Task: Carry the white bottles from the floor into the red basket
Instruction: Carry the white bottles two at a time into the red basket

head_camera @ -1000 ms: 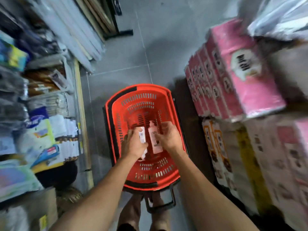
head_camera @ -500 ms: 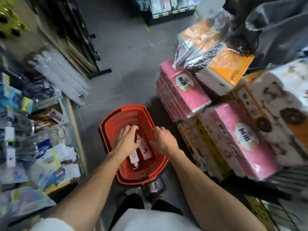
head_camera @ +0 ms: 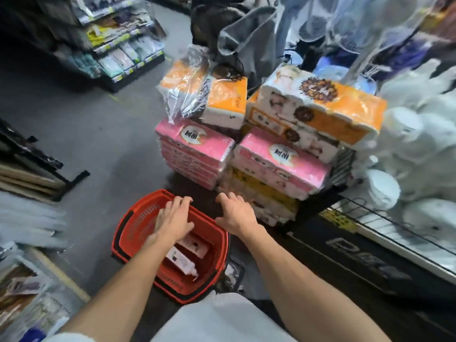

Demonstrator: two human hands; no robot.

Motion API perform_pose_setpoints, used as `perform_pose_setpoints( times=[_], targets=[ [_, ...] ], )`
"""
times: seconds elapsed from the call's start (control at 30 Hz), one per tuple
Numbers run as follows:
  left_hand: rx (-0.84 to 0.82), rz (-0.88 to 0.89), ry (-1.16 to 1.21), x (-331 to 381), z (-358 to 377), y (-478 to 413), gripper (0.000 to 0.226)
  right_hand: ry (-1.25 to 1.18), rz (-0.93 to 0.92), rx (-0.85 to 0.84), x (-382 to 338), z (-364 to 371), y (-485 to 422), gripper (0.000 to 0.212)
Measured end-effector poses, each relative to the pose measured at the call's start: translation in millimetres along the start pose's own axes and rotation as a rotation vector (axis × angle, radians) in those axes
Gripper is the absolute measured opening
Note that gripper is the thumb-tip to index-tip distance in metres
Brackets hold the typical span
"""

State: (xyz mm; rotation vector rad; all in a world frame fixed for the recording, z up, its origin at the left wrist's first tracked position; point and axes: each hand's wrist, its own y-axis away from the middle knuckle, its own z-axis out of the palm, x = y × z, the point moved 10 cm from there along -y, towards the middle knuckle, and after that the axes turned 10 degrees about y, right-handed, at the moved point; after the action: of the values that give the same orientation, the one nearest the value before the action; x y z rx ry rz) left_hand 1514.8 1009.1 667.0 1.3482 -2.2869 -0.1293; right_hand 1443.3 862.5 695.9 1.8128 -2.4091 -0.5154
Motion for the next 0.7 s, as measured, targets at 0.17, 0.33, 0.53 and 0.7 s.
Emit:
perform_pose_setpoints(
  times=[0.17,0.33,0.53,0.7],
  targets=[
    [-0.048,0.207,-0.095,64.2,11.7,-4.7,0.071,-0.030,0.174,0.030,55.0,-0.9,49.0,0.058],
    [-0.103,0.414,-0.195,159.9,38.3,0.4,0.073,-0.083,0.424,0.049,137.4,6.9,119.4,0.057],
    [-0.144,0.652,-0.215,291.7,76.4,33.9,0.071,-0.198,0.653,0.105,239.6,17.1,222.3,0.055],
    [-0.210,0.845,-0.213,400.3,125.9,81.9,0.074,-0.254,0.837,0.171,311.6,22.0,308.0,0.057]
  ],
)
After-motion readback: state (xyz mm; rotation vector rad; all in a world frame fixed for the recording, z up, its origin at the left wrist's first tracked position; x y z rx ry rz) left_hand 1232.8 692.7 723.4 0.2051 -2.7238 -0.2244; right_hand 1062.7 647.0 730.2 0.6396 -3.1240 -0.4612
